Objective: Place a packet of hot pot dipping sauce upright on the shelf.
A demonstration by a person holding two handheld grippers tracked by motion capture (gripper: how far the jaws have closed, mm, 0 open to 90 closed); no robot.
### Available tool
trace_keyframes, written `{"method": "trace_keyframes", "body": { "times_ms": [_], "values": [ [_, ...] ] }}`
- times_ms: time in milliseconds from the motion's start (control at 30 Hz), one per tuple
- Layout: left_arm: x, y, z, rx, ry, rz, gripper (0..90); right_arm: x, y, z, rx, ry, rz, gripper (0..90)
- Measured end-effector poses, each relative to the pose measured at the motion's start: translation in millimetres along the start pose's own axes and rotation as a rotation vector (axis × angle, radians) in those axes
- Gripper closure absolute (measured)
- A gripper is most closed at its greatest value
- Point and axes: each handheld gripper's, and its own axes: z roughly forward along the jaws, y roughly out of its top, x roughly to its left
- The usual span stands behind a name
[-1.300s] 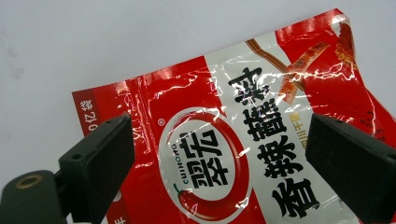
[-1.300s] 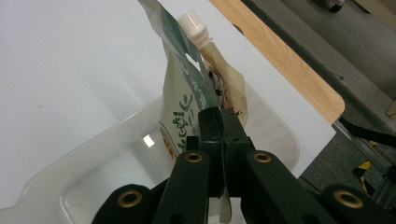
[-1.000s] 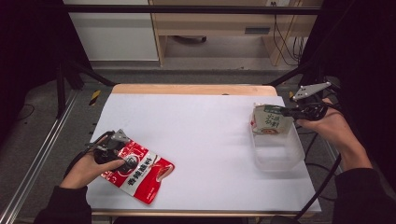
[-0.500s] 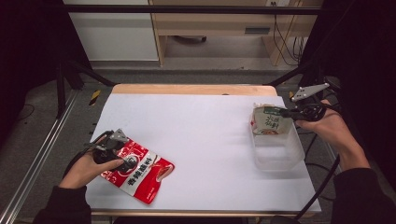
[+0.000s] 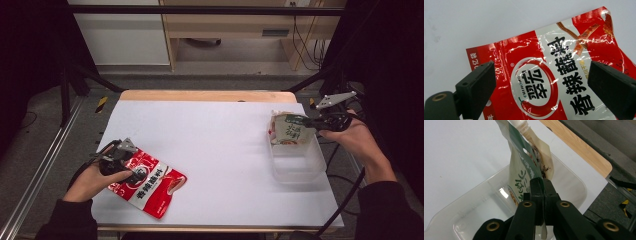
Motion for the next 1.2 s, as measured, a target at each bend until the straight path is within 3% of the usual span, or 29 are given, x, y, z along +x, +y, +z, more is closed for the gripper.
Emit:
{"method": "trace_keyframes", "body": {
  "times_ms": [267,433,667,767,967,1200],
  "values": [
    [0.9,-1.1,0.9,-0.002,-0.004,-0.009,8.3,-0.2,-3.3,-0.1,-0.003,-0.007,0.026,84.5],
    [1.6,-1.0,1.1,0.001,0.000,-0.006,8.3,2.4,-3.9,-2.4,-0.003,-0.025,0.048,71.1],
    [-2.5,3.6,-0.8,-0.012,-0.006,0.007,8.3,9.2,-2.6,-5.5,-0.014,-0.103,0.068,42.2],
    [-3.2,3.9,-1.1,-0.009,-0.002,0.011,8.3,10.6,-0.7,-6.8,-0.025,-0.121,0.074,35.1],
    [-2.5,3.5,-2.7,-0.014,-0.001,0.008,8.3,13.9,2.3,-5.9,-0.019,-0.136,0.076,27.4],
    [-2.3,3.5,-3.2,-0.013,-0.001,0.009,8.2,19.8,10.4,-10.9,-0.046,-0.147,0.074,20.0]
  ]
}}
